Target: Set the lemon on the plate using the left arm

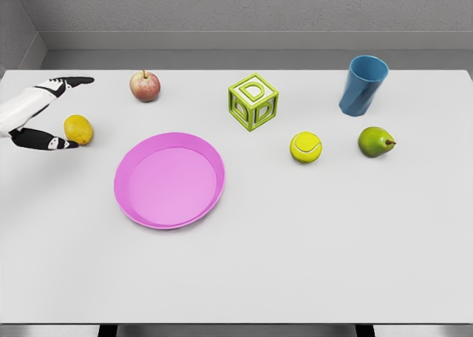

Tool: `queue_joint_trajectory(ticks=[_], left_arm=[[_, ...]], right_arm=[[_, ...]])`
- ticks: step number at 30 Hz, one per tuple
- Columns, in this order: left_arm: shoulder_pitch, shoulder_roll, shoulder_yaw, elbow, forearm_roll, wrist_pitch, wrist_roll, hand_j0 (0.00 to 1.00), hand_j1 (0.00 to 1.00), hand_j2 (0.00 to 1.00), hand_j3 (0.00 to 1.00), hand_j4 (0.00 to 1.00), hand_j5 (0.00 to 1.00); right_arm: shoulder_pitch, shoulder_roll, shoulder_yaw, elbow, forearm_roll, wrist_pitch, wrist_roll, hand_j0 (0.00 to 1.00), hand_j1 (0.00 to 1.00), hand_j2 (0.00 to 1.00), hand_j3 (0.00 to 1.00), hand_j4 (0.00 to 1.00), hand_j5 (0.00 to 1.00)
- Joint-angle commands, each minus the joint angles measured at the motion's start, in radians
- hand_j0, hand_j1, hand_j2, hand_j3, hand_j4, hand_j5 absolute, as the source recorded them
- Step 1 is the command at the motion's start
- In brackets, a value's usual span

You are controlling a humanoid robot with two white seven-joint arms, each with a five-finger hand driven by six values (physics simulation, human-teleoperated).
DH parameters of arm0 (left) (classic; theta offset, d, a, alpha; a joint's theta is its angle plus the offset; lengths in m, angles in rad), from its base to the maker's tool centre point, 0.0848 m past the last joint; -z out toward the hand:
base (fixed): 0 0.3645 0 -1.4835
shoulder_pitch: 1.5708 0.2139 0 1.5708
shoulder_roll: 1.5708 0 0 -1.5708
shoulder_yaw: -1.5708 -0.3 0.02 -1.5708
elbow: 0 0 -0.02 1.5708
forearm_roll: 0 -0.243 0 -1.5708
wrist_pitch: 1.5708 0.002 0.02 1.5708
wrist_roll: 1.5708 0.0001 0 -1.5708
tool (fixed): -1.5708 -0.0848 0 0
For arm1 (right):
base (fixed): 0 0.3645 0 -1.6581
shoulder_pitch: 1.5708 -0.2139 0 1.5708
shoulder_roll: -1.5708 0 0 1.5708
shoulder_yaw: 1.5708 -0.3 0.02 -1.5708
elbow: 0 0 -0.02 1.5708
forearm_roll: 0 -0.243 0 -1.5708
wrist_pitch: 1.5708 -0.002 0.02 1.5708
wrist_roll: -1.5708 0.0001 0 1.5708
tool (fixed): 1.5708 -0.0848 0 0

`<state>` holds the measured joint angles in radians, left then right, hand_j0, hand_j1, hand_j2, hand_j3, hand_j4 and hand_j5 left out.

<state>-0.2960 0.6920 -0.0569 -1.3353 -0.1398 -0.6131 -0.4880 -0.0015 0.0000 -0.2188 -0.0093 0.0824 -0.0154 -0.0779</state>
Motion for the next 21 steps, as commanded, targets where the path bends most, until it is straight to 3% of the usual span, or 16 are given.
queue_joint_trajectory(ticks=[1, 10, 12, 14, 16, 19, 21], left_arm=[[0.002, -0.002, 0.0, -0.004, 0.008, 0.002, 0.0, 1.0, 1.0, 1.0, 1.0, 1.0, 1.0], [0.012, 0.004, 0.012, 0.007, -0.026, 0.002, -0.027, 1.0, 1.0, 1.0, 1.0, 1.0, 1.0], [-0.006, 0.079, -0.053, 0.113, -0.017, 0.002, -0.018, 1.0, 1.0, 1.0, 1.0, 1.0, 1.0], [-0.071, 0.092, -0.122, 0.142, -0.035, 0.002, -0.026, 1.0, 1.0, 1.0, 1.0, 1.0, 1.0], [-0.158, 0.092, -0.192, 0.15, -0.196, 0.002, -0.021, 1.0, 1.0, 1.0, 1.0, 1.0, 1.0], [-0.164, 0.096, -0.195, 0.15, -0.242, 0.002, -0.024, 1.0, 1.0, 1.0, 1.0, 1.0, 1.0], [-0.179, 0.096, -0.257, 0.15, -0.25, 0.002, -0.024, 1.0, 1.0, 1.0, 1.0, 1.0, 1.0]], right_arm=[[0.003, 0.0, -0.011, 0.0, -0.001, 0.0, 0.0, 1.0, 1.0, 1.0, 1.0, 1.0, 1.0], [0.0, 0.0, -0.004, 0.0, -0.001, 0.0, 0.0, 1.0, 1.0, 1.0, 1.0, 1.0, 1.0], [0.0, 0.0, -0.004, 0.0, -0.001, 0.0, 0.0, 1.0, 1.0, 1.0, 1.0, 1.0, 1.0], [0.0, 0.0, -0.004, 0.0, -0.001, 0.0, 0.0, 1.0, 1.0, 1.0, 1.0, 1.0, 1.0], [0.0, 0.0, -0.004, 0.0, -0.001, 0.0, 0.0, 1.0, 1.0, 1.0, 1.0, 1.0, 1.0], [0.0, 0.0, -0.004, 0.0, -0.001, 0.0, 0.0, 1.0, 1.0, 1.0, 1.0, 1.0, 1.0], [0.0, 0.0, -0.004, 0.0, -0.001, 0.0, 0.0, 1.0, 1.0, 1.0, 1.0, 1.0, 1.0]])
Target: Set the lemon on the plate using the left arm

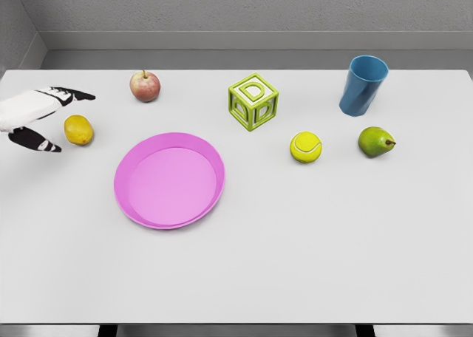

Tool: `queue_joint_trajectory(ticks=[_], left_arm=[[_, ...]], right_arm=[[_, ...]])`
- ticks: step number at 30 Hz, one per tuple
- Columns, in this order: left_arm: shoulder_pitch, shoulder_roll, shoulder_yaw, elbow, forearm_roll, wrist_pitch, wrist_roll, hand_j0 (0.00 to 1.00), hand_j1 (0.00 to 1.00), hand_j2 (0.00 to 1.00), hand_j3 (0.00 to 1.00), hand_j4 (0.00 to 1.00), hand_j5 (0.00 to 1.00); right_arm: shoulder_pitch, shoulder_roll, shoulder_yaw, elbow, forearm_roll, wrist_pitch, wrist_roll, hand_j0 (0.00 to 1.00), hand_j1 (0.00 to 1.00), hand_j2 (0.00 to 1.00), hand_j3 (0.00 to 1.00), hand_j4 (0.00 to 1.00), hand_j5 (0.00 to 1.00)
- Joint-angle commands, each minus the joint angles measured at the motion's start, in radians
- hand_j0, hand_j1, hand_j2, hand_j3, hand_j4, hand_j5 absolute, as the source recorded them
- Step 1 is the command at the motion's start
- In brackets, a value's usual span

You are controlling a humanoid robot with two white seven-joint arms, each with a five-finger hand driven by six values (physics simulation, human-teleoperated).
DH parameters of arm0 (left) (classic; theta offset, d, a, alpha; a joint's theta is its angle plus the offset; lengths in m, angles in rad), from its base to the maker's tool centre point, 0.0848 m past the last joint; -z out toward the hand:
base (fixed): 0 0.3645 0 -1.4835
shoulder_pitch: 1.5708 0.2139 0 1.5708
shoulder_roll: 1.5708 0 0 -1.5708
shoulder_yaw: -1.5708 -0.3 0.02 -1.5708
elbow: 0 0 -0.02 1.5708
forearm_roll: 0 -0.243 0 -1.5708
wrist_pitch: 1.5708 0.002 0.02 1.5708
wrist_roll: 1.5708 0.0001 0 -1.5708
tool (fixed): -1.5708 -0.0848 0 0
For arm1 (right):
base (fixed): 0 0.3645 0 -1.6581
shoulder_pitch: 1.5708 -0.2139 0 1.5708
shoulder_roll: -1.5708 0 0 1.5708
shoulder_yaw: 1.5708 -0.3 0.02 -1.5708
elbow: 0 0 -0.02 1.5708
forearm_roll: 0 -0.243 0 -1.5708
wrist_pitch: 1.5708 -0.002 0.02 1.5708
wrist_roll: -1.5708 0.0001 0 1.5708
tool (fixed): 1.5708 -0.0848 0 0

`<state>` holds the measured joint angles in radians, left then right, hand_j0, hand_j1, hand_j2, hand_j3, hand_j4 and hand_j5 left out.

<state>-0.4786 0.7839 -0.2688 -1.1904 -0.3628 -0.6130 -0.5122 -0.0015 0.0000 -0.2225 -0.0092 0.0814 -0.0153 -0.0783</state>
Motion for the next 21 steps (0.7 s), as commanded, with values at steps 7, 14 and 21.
queue_joint_trajectory(ticks=[7, 14, 21], left_arm=[[-0.1, -0.014, -0.17, 0.041, -0.096, 0.002, 0.0, 1.0, 1.0, 1.0, 1.0, 1.0, 1.0], [-0.117, 0.0, -0.167, 0.124, -0.087, 0.002, 0.004, 1.0, 1.0, 1.0, 1.0, 1.0, 1.0], [-0.143, -0.015, -0.178, 0.16, -0.099, 0.002, 0.004, 1.0, 1.0, 1.0, 1.0, 1.0, 1.0]], right_arm=[[0.0, 0.0, 0.0, 0.0, 0.0, 0.0, 0.0, 1.0, 1.0, 1.0, 1.0, 1.0, 1.0], [0.0, 0.0, 0.0, 0.0, 0.0, 0.0, 0.0, 1.0, 1.0, 1.0, 1.0, 1.0, 1.0], [0.0, 0.0, 0.0, 0.0, 0.0, 0.0, 0.0, 1.0, 1.0, 1.0, 1.0, 1.0, 1.0]])
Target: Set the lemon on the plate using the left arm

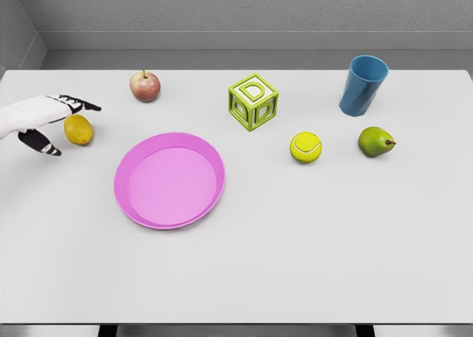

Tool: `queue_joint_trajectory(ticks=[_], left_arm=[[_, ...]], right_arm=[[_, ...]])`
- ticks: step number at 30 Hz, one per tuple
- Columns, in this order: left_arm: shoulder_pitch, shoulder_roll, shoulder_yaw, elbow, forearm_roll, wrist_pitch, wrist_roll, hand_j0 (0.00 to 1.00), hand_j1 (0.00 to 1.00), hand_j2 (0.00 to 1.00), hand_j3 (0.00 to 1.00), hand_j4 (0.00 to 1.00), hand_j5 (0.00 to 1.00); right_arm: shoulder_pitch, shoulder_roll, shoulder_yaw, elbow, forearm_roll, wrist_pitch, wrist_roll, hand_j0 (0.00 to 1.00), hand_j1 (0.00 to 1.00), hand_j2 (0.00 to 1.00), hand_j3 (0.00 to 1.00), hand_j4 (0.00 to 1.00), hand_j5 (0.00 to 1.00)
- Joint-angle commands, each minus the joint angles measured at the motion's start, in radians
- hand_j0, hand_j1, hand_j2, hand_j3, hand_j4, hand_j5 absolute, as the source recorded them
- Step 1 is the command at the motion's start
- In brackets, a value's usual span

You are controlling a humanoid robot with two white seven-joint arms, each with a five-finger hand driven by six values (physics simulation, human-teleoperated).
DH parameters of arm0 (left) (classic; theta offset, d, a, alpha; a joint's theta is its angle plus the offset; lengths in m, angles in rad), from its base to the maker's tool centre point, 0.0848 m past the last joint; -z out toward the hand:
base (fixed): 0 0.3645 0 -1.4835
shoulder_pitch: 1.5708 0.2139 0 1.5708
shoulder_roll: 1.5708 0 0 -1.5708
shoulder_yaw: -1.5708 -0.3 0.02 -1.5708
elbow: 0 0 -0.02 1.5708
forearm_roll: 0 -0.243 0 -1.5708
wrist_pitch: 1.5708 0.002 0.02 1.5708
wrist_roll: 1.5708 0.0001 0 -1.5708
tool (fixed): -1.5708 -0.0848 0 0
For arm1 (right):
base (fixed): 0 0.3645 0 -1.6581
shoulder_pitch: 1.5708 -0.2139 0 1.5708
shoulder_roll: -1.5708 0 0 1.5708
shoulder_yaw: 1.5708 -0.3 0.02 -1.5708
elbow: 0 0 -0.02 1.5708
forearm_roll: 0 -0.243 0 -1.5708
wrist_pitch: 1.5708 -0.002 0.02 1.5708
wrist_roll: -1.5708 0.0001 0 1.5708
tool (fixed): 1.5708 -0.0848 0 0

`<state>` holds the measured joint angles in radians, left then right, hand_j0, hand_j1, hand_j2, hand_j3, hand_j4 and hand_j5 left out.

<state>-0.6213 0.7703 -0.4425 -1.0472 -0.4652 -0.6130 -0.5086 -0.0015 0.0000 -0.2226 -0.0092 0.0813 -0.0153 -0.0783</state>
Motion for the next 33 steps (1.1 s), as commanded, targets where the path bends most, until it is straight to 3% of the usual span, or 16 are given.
queue_joint_trajectory(ticks=[1, 8, 17, 22, 33], left_arm=[[0.0, -0.017, -0.004, 0.019, 0.004, 0.002, -0.001, 1.0, 1.0, 1.0, 1.0, 1.0, 1.0], [-0.018, -0.071, -0.004, 0.049, 0.004, 0.002, -0.004, 1.0, 1.0, 1.0, 1.0, 1.0, 1.0], [-0.044, -0.071, -0.033, 0.082, 0.0, 0.002, -0.004, 1.0, 1.0, 1.0, 1.0, 1.0, 1.0], [-0.06, -0.077, -0.041, 0.111, -0.059, 0.002, 0.002, 1.0, 1.0, 1.0, 1.0, 1.0, 1.0], [-0.078, -0.086, -0.047, 0.111, -0.095, 0.002, 0.002, 1.0, 1.0, 1.0, 1.0, 1.0, 1.0]], right_arm=[[0.0, 0.0, 0.0, 0.0, 0.0, 0.0, 0.0, 1.0, 1.0, 1.0, 1.0, 1.0, 1.0], [0.0, 0.0, 0.0, 0.0, 0.0, 0.0, 0.0, 1.0, 1.0, 1.0, 1.0, 1.0, 1.0], [0.0, 0.0, 0.0, 0.0, 0.0, 0.0, 0.0, 1.0, 1.0, 1.0, 1.0, 1.0, 1.0], [0.0, 0.0, -0.001, 0.0, 0.0, 0.0, 0.0, 1.0, 1.0, 1.0, 1.0, 1.0, 1.0], [0.0, 0.0, 0.0, 0.0, 0.0, 0.0, 0.0, 1.0, 1.0, 1.0, 1.0, 1.0, 1.0]])
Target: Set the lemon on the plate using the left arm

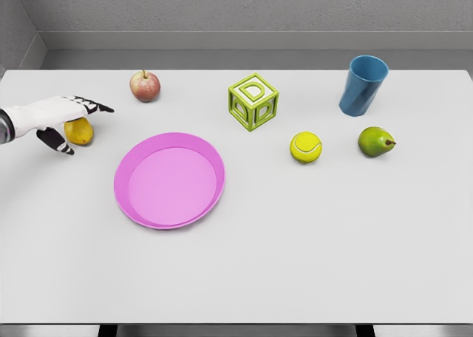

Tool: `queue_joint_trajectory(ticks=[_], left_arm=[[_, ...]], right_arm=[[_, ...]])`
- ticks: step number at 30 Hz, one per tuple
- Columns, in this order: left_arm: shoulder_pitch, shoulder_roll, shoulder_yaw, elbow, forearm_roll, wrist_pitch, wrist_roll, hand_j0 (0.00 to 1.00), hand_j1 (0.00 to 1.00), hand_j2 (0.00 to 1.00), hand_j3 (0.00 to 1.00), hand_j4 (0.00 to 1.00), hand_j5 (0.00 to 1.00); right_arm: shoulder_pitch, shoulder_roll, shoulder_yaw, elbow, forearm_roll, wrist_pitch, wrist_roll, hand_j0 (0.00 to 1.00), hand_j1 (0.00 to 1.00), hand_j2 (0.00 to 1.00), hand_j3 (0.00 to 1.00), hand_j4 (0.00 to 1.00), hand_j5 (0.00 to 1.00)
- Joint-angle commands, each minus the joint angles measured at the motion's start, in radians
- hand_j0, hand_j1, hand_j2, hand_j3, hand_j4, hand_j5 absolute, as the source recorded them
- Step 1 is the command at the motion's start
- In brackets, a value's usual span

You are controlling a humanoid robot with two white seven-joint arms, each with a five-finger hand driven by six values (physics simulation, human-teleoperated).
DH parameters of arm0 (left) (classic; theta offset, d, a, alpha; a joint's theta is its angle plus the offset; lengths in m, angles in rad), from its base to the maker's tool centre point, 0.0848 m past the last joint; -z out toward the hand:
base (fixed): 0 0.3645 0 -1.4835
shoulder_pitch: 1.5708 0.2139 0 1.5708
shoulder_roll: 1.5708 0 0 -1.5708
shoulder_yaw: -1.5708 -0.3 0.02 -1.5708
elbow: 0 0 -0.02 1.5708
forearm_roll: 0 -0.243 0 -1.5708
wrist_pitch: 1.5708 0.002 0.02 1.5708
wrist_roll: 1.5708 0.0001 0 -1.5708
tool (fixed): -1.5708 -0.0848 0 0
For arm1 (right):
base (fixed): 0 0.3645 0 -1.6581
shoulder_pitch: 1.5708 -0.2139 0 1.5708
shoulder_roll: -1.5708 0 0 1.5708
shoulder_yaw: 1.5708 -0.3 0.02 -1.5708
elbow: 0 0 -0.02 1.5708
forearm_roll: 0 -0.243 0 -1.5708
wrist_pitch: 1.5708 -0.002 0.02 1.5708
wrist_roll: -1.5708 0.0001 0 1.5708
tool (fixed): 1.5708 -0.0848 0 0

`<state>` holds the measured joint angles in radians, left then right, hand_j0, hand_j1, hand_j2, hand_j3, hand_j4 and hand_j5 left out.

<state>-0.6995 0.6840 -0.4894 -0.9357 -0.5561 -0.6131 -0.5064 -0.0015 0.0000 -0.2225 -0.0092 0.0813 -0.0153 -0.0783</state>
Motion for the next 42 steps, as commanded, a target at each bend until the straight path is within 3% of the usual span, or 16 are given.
queue_joint_trajectory(ticks=[1, 6, 7, 19, 30, 42], left_arm=[[0.0, 0.0, 0.0, 0.0, -0.03, 0.002, 0.002, 1.0, 1.0, 1.0, 1.0, 1.0, 1.0], [-0.002, 0.0, 0.0, 0.0, -0.05, 0.002, 0.002, 0.91, 0.91, 0.91, 0.91, 0.91, 0.91], [-0.003, 0.0, 0.002, 0.0, -0.065, 0.002, 0.002, 0.85, 0.85, 0.85, 0.85, 0.85, 0.85], [-0.006, -0.003, -0.003, 0.0, -0.081, 0.002, 0.0, 0.8, 0.8, 0.8, 0.8, 0.8, 0.8], [-0.008, -0.003, -0.017, 0.0, -0.082, 0.002, 0.0, 0.61, 0.61, 0.61, 0.61, 0.61, 0.61], [-0.008, 0.002, -0.024, -0.034, -0.077, 0.002, 0.003, 0.56, 0.56, 0.56, 0.56, 0.56, 0.56]], right_arm=[[0.0, 0.0, 0.0, 0.0, 0.0, 0.0, 0.0, 1.0, 1.0, 1.0, 1.0, 1.0, 1.0], [0.0, 0.0, -0.001, 0.0, 0.0, 0.0, 0.0, 1.0, 1.0, 1.0, 1.0, 1.0, 1.0], [0.0, 0.0, 0.0, 0.0, 0.0, 0.0, 0.0, 1.0, 1.0, 1.0, 1.0, 1.0, 1.0], [0.0, 0.0, 0.0, 0.0, 0.0, 0.0, 0.0, 1.0, 1.0, 1.0, 1.0, 1.0, 1.0], [0.0, 0.0, 0.0, 0.0, 0.0, 0.0, 0.0, 1.0, 1.0, 1.0, 1.0, 1.0, 1.0], [0.0, 0.0, 0.0, 0.0, 0.0, 0.0, 0.0, 1.0, 1.0, 1.0, 1.0, 1.0, 1.0]])
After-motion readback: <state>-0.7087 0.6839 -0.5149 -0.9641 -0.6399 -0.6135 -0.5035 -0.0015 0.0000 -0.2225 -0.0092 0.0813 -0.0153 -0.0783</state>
